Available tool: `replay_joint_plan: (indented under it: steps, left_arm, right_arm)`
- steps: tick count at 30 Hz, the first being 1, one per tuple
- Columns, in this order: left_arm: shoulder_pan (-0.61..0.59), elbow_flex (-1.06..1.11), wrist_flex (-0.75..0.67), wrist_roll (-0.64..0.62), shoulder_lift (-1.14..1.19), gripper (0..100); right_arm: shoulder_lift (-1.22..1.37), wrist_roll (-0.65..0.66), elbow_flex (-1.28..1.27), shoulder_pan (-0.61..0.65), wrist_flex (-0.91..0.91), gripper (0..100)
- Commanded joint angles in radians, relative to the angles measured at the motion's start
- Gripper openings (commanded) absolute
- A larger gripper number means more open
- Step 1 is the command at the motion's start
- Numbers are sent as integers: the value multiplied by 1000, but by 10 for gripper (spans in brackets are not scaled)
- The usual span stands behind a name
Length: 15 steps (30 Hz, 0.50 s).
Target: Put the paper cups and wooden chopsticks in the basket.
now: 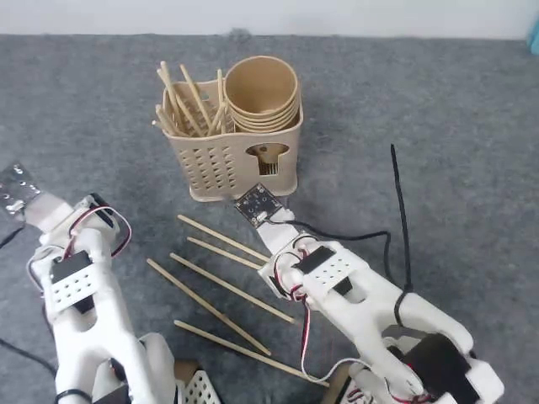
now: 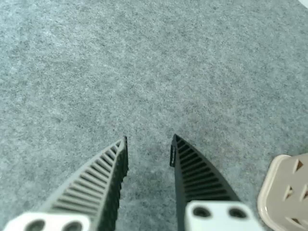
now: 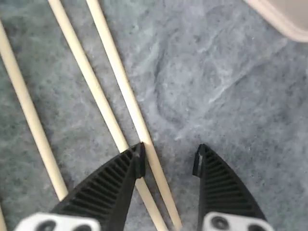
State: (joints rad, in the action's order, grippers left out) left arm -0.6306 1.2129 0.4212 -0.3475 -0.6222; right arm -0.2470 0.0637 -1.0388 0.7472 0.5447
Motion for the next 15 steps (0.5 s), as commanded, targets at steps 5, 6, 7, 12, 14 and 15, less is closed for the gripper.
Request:
replay_joint_plan:
  steps: [5,6,7,12,14,15]
  left_arm:
    - [3,-21,-23,-6,-23,137]
    - [3,-21,-23,-6,-23,137]
    - [2,-21,-23,-6,-23,137]
    - [2,-21,-23,-5,-23,137]
    - [2,-21,-23,-5,-23,137]
    - [2,-21,-23,-5,-23,137]
  right_arm:
    - [13,15,32,16,-21,54]
    - [13,15,32,16,-35,9]
    - [13,15,32,16,-39,2]
    - [2,15,29,18,-25,8]
    - [1,20,32,18,8,9]
    - [-8,37,32,18,31,8]
